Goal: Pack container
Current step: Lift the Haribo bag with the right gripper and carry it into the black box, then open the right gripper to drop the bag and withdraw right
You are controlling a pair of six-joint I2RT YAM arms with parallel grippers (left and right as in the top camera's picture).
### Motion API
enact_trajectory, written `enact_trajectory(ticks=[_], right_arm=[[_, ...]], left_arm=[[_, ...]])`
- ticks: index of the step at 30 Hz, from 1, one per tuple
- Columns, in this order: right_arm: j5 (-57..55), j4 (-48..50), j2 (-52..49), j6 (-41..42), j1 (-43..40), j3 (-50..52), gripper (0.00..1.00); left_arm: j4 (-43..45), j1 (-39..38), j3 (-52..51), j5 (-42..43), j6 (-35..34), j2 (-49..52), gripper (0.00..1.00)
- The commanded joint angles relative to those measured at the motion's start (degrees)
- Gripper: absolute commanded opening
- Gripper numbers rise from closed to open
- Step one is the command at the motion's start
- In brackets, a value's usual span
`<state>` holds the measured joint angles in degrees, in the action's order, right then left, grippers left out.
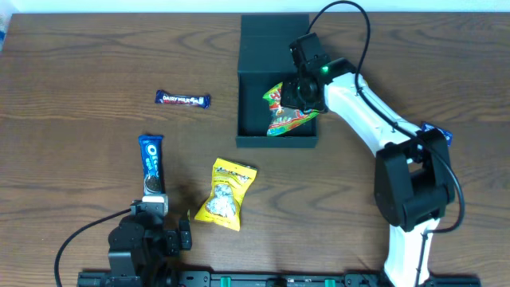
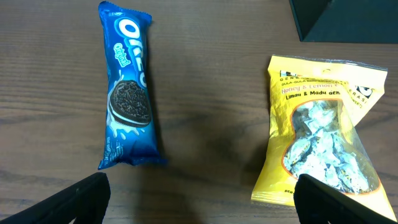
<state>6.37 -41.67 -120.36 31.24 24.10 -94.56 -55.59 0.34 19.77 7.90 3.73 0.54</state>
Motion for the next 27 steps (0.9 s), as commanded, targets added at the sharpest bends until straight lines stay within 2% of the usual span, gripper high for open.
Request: enact_trajectory(ticks=[1, 17, 19, 21, 24, 27], right_arm=[[1.18, 0.59, -1.95, 1.9, 0.74, -1.42, 0.01], [-5.51, 0.46, -2.19, 1.92, 0.87, -1.33, 0.01], [-5.51, 0.33, -2.19, 1.92, 0.94, -1.33, 0.24], [-5.53, 0.26, -2.19, 1.9, 1.07, -1.33, 0.54], [-5.51, 0.07, -2.19, 1.62, 1.14, -1.33, 0.7], [-5.4, 0.2, -2.19, -1.11, 1.29, -1.33, 0.91]], left_arm=[[-3.06, 0.28, -1.07, -0.63, 1.44, -0.17, 0.95], [-3.06, 0.28, -1.07, -0.63, 1.44, -0.17, 0.95], [-3.06, 0.28, -1.07, -0.63, 1.44, -0.17, 0.95], [-3.06, 0.28, -1.07, -0.63, 1.44, -0.17, 0.95], [-3.06, 0.28, -1.07, -0.63, 1.44, -0.17, 0.95], [-3.06, 0.28, -1.07, -0.63, 1.44, -0.17, 0.95]])
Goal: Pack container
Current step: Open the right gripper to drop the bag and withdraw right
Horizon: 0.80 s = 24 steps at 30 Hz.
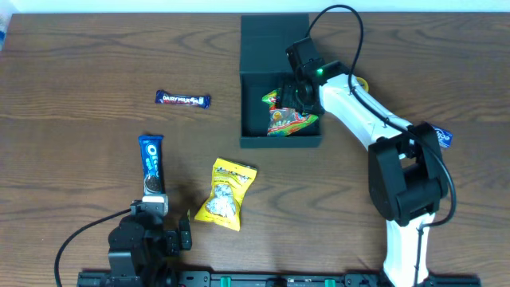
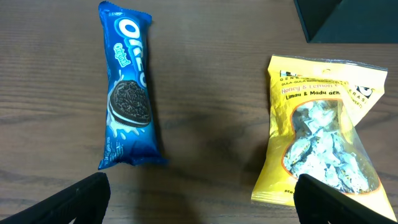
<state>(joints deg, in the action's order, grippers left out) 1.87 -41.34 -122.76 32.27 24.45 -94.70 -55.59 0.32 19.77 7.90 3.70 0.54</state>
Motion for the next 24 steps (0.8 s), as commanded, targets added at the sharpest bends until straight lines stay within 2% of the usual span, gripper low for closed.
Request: enact_trajectory(ticks=[1, 2, 8, 14, 24], right_arm=[[-0.79, -0.15, 0.28, -3.69, 1.05, -1.29, 0.94], [-0.74, -0.26, 0.33, -4.63, 1.16, -1.4, 0.99], [0.09, -1.42, 6.73, -5.64, 1.9, -1.66, 0.99], [-0.9, -5.88, 19.74, -11.26, 2.82, -1.66, 0.99], [-10.54, -32.26, 41.18, -11.8, 2.97, -1.14, 0.99]], left_arm=[[-3.06, 0.31, -1.07, -0.63, 1.46, -0.17, 0.95], [-3.06, 0.31, -1.07, -0.63, 1.46, -0.17, 0.95], [-3.06, 0.31, -1.07, -0.63, 1.46, -0.17, 0.95], [-3.06, 0.31, -1.07, -0.63, 1.46, -0.17, 0.95], [-3.06, 0.31, -1.07, -0.63, 1.46, -0.17, 0.95]])
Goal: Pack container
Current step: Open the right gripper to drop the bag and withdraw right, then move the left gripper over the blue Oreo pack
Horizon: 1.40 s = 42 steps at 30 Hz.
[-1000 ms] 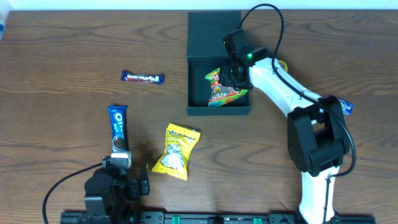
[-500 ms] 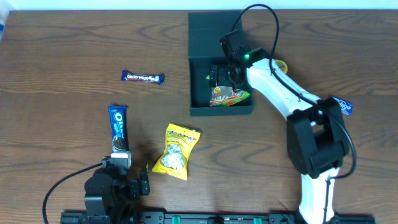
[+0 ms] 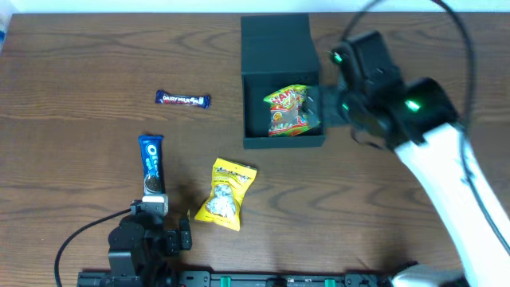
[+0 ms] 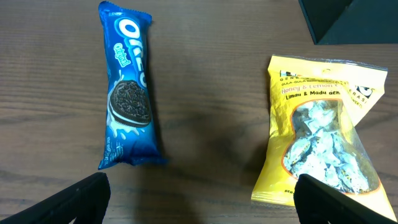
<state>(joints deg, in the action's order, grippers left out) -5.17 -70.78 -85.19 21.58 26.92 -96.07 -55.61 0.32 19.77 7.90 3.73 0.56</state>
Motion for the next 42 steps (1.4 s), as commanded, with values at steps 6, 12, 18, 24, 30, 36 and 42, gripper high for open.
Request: enact_trajectory(ticks=[6, 12, 18, 24, 30, 36, 42], right_arm=[[-4.09, -7.54, 17.75, -1.03, 0.48, 9.99, 0.99], [-2.12, -7.3, 30.27, 0.87, 0.48, 23.67, 0.99], [-2.05, -7.06, 34.71, 3.69, 0.48, 29.88, 0.99], [-2.08, -7.93, 34.58, 3.65, 0.48, 29.88, 0.99], [-2.08, -7.91, 34.58, 3.65, 0.48, 29.88, 0.99], [-2.05, -7.91, 34.58, 3.65, 0.48, 29.88, 0.99], [-2.08, -7.91, 34.58, 3.65, 0.48, 29.88, 0.99]], left_arm=[[-3.04, 0.31, -1.07, -0.63, 1.44, -0.2, 0.95], [-3.04, 0.31, -1.07, -0.63, 1.44, -0.2, 0.95], [-3.04, 0.31, -1.07, -0.63, 1.44, -0.2, 0.95], [-3.04, 0.31, -1.07, -0.63, 1.44, -0.2, 0.95], [-3.04, 0.31, -1.07, -0.63, 1.44, -0.2, 0.95], [-3.04, 0.31, -1.07, -0.63, 1.44, -0.2, 0.95], [-1.27, 0.31, -1.07, -1.09, 1.36, -0.2, 0.95]])
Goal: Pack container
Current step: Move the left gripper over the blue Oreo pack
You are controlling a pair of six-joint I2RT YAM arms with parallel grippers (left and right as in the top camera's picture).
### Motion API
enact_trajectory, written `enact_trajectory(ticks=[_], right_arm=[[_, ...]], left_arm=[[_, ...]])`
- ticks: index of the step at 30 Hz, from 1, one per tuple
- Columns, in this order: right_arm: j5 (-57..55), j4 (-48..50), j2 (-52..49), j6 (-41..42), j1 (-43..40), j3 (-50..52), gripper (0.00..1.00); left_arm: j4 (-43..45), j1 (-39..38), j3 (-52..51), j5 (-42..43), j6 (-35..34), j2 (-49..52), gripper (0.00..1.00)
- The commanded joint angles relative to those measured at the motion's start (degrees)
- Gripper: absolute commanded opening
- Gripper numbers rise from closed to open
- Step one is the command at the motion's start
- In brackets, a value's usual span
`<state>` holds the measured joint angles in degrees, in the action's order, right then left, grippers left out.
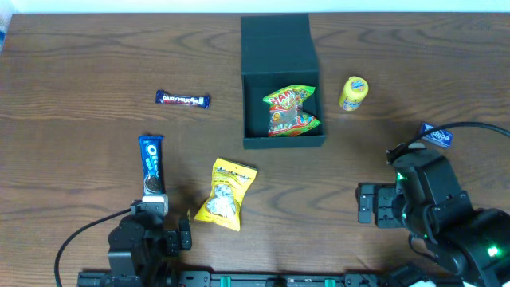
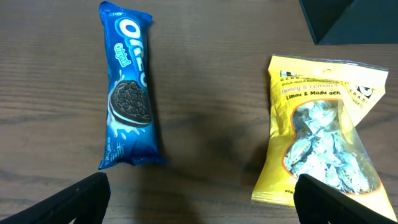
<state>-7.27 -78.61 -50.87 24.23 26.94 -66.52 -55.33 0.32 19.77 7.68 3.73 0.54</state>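
The dark green box [image 1: 283,140] stands open at the table's back middle, its lid raised behind it. A red-green-yellow snack bag [image 1: 290,110] lies inside. On the table lie an Oreo pack [image 2: 127,93], a yellow candy bag [image 2: 320,134], a Dairy Milk bar [image 1: 182,100] and a small yellow item [image 1: 354,92]. My left gripper [image 2: 199,202] sits open near the front edge, just short of the Oreo pack and candy bag. At the front right, my right gripper [image 1: 365,205] looks open and holds nothing.
A small blue packet [image 1: 436,135] lies near the right edge, beside the right arm's cable. The Oreo pack [image 1: 151,163] and the candy bag [image 1: 225,194] lie between my left gripper [image 1: 183,233] and the box.
My right arm has drawn back from beside the box to the front right of the table. The small yellow item now shows to the right of the box. The left arm has not moved.
My right gripper was in the box with the snack bag. Then it was lower in the box with the bag, and the box had shifted a little. Later it was outside the box's right wall and the bag lay inside. Now it is at the front right.
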Motion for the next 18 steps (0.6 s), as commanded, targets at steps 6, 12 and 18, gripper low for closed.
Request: enact_trajectory(ticks=[6, 12, 18], right_arm=[[0.02, -0.09, 0.26, 1.03, 0.46, 0.33, 0.99], [0.02, -0.11, 0.26, 1.03, 0.46, 0.33, 0.99], [0.02, -0.11, 0.26, 1.01, 0.46, 0.33, 0.99]], left_arm=[[5.73, 0.31, -1.07, 13.79, -6.78, -0.17, 0.95], [10.32, 0.31, -1.07, 15.93, -8.33, -0.17, 0.95], [13.6, 0.31, 2.89, 14.53, -16.59, 1.03, 0.96]])
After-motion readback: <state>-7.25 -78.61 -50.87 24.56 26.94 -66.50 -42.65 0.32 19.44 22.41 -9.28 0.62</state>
